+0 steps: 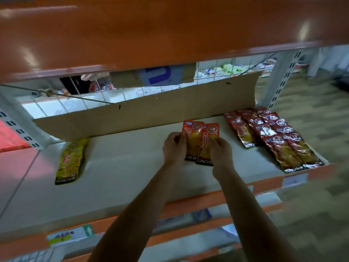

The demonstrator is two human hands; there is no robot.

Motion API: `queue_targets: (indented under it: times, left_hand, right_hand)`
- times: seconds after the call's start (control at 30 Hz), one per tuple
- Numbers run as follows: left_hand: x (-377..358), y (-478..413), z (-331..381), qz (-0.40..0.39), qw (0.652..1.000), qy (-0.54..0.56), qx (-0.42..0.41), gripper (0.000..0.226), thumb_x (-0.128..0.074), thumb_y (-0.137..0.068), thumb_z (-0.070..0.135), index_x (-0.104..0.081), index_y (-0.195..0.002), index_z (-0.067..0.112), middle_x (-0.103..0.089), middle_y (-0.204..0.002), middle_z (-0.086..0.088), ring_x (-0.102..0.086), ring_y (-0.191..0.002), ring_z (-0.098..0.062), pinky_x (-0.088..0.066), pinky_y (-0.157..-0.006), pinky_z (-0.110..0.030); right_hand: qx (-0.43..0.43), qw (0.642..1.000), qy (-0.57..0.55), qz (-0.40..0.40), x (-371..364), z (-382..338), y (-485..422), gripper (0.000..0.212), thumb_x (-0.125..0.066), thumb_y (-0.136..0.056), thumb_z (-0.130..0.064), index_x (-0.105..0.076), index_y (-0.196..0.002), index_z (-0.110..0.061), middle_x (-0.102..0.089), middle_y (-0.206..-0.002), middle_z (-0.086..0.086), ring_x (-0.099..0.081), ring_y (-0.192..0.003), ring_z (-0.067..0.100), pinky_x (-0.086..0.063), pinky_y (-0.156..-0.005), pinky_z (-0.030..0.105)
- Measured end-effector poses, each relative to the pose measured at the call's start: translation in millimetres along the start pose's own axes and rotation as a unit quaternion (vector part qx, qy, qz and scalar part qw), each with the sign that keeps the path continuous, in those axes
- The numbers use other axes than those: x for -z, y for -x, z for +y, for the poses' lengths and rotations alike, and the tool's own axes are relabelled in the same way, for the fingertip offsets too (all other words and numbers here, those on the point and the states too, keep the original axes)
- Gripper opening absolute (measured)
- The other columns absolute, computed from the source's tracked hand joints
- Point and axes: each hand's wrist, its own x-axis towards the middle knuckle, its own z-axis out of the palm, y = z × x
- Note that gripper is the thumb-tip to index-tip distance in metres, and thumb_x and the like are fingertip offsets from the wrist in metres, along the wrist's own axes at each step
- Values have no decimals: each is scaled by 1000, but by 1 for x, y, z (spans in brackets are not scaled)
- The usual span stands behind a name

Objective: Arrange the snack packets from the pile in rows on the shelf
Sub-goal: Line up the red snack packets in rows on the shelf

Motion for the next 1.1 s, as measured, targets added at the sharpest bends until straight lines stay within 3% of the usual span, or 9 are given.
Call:
queue_targets:
  times: [0.2,0.33,0.4,0.47,0.57,0.73,0.87,1.1]
  left_hand:
    - [-34,-12,10,-70,997,28,11,12,-63,-85,34,-65,-73,33,-67,-80,17,-63,-82,-4,-51,-73,-25]
    - [-55,-14,11,-112,991,67,32,10,-67,-82,21,-69,-75,29,-72,-81,8,-69,-83,-11,-57,-78,-30]
    - [-63,-12,14,-130,987,82,44,11,-69,-81,15,-70,-76,26,-72,-80,3,-70,-82,-13,-58,-76,-30]
    - [-74,-11,17,-142,984,92,56,11,-72,-79,12,-70,-76,23,-73,-81,-1,-71,-80,-16,-58,-74,-29]
    - [-96,-8,23,-152,981,95,68,10,-75,-77,11,-70,-81,19,-73,-83,-3,-71,-81,-17,-58,-71,-27]
    - [-141,3,28,-120,988,64,72,9,-73,-81,13,-69,-82,20,-72,-82,-2,-69,-66,-8,-52,-56,-19]
    - [-165,10,27,-73,996,6,49,8,-73,-81,17,-68,-78,23,-73,-85,0,-71,-80,-17,-58,-76,-35]
    - [-180,20,29,-23,998,-54,25,14,-75,-81,20,-72,-94,18,-71,-90,3,-68,-86,-12,-57,-81,-32]
  right_hand:
    - [30,997,18,64,25,-3,-26,21,-51,-94,-27,-63,-99,-11,-65,-98,12,-64,-93,28,-54,-85,52]
    - [48,994,48,88,45,-1,-46,20,-52,-94,-24,-60,-107,-13,-63,-102,9,-62,-95,25,-54,-84,49]
    - [62,991,58,99,59,0,-55,13,-49,-92,-17,-60,-98,-12,-63,-92,8,-62,-86,26,-54,-75,43]
    - [79,986,76,124,74,-1,-65,12,-47,-90,-11,-58,-93,-11,-61,-83,5,-58,-77,23,-47,-65,35]
    - [104,978,111,145,97,-7,-82,14,-45,-89,-7,-58,-94,-9,-59,-82,4,-54,-75,21,-40,-66,30]
    - [124,970,160,135,141,-16,-109,10,-46,-89,-7,-54,-90,-11,-53,-74,-2,-51,-67,16,-37,-58,28]
    - [111,974,168,104,165,-18,-126,9,-47,-89,-8,-54,-92,-12,-57,-79,3,-56,-74,24,-45,-64,36]
    - [108,978,171,52,181,-21,-140,15,-48,-92,-13,-55,-106,-14,-62,-94,9,-61,-83,24,-53,-76,46]
